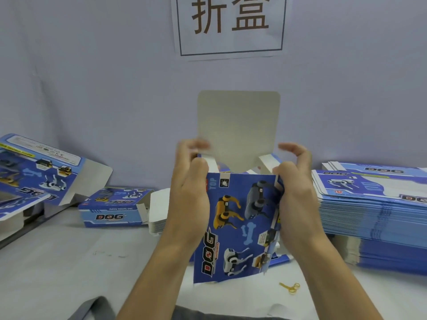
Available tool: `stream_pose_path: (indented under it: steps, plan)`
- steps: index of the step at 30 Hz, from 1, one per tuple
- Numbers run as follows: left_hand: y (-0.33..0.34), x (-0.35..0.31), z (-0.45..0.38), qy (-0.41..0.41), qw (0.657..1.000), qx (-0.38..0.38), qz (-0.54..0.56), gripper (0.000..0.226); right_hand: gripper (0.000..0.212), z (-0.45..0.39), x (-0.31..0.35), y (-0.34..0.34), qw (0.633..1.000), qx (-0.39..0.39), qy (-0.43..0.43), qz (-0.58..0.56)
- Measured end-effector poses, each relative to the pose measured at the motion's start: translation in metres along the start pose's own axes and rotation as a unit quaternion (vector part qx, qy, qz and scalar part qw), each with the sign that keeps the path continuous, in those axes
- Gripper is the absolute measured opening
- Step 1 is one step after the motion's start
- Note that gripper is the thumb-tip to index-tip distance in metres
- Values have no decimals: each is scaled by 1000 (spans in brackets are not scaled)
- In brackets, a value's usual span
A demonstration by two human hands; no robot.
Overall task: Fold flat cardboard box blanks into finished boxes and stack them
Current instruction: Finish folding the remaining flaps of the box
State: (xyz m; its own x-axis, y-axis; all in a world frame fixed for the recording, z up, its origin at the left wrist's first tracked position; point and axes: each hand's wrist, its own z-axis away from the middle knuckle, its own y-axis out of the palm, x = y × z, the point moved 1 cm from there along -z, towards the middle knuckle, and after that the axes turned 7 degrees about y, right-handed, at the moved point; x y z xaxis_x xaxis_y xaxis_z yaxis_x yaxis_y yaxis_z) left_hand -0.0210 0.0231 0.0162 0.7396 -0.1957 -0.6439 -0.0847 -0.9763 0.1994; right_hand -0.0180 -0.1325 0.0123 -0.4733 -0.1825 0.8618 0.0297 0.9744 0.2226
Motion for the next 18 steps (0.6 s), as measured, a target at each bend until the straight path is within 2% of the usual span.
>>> stream_pose_path:
  steps: [2,3,7,10,11,14,18]
  plan:
    - [2,-2,1,-4,999,-1,47,40,53,1,1,1,1000,10,14,-4]
    - [3,-3,1,1,999,-2,52,43,53,1,2,3,1000,17,18,-3]
    - [5,-9,-1,52,997,-40,36,17,19,7,6,6,996,52,-1,-77]
    - [5,-11,0,5,997,-65,53,39,39,11,7,4,985,100,2,-140]
    - [5,-11,1,-7,997,-64,42,36,42,11,6,2,984,115,5,-140]
    - [4,-13,6,57,996,0,-73,19,29,10,4,-1,985,137,0,-101]
    - [-5,-12,6,49,996,42,-68,15,31,8,1,-3,984,147,2,-100]
